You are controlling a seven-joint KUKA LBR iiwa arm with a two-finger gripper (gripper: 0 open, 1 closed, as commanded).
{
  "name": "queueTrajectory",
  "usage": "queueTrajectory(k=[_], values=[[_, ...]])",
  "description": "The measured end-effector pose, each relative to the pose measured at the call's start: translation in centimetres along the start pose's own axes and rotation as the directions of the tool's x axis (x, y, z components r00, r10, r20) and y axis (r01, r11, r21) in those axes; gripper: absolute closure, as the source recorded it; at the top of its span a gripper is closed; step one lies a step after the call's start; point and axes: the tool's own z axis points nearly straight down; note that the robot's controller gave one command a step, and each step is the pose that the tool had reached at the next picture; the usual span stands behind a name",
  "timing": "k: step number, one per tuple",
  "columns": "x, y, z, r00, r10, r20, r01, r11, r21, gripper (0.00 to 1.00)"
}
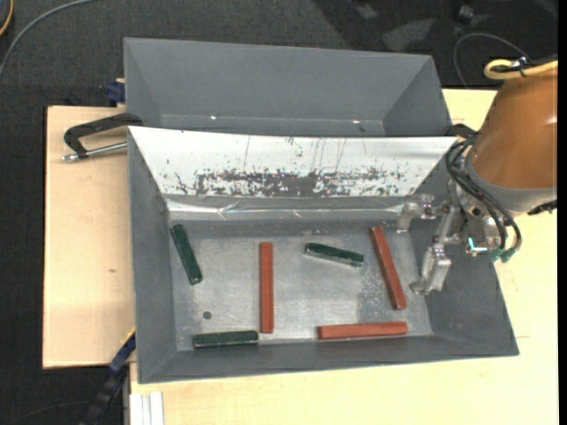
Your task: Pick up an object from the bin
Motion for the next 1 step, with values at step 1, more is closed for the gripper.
queueTrajectory(k=[1], values=[[-9.83, -2.22, 12.23, 0.861, -0.508, 0.007, 0.508, 0.861, 0.004, 0.00]])
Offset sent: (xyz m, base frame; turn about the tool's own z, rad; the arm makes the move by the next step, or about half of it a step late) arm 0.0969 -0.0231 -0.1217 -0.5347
